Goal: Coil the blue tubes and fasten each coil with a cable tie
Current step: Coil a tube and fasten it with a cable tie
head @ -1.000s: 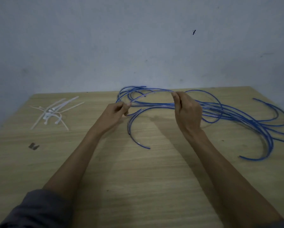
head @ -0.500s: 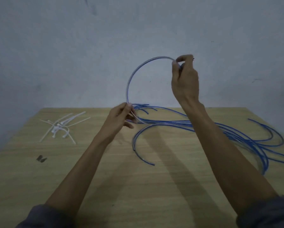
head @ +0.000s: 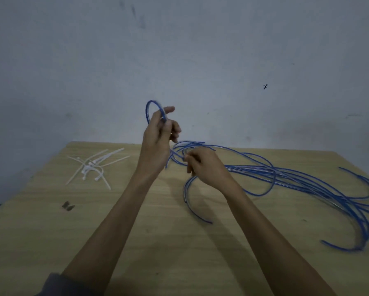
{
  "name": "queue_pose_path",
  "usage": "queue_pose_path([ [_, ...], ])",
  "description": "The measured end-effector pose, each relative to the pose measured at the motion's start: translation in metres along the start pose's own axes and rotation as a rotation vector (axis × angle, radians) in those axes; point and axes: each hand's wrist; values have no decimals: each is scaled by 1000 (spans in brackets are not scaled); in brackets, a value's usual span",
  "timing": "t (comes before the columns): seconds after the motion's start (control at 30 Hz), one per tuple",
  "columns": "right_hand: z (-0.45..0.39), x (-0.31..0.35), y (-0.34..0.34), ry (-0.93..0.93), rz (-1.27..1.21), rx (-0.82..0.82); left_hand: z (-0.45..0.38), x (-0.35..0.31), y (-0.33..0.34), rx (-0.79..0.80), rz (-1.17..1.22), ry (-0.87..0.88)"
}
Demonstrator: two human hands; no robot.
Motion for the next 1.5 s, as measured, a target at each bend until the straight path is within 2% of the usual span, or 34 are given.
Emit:
queue_pose_path([
  [0.1,5,16,-3,-26,-95,150,9,16,-1,86,-309,93],
  [0.27,8,11,-13,-8,-19,235,16,47,-9,329,-769,63],
  [0.37,13,6,-16,-11,139,232,18,54,-9,454,-1047,28],
  [0.5,16,6,-20,-104,512,164,19,56,-16,485,-1119,-58],
  [0.6,13,3,-24,-185,617,85,22,50,-11,509,-1062,-55],
  [0.77,14,-11,-42,-145,497,108,23,36,8,576,-1004,-125],
  [0.87,16,-9,-52,-189,323,82,16,31,2,595,-760,-261],
  [1.03,16,-6,-59,-197,81,-64,9,12,-5,581,-246,-442],
  [1.2,13,-12,-61,-258,-50,-130,4,11,-14,552,33,-568],
  [1.4,4,-21,-59,-320,-9,-422,4,17,-20,566,236,-665],
  [1.5,6,-24,-57,-262,-74,-320,2,17,-20,471,354,-696],
])
Point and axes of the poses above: each hand's wrist, its own z-axis away from the middle knuckle, its own y-axis out of the palm, x = y × z, and after that the axes turned 1 degree about x, right-handed
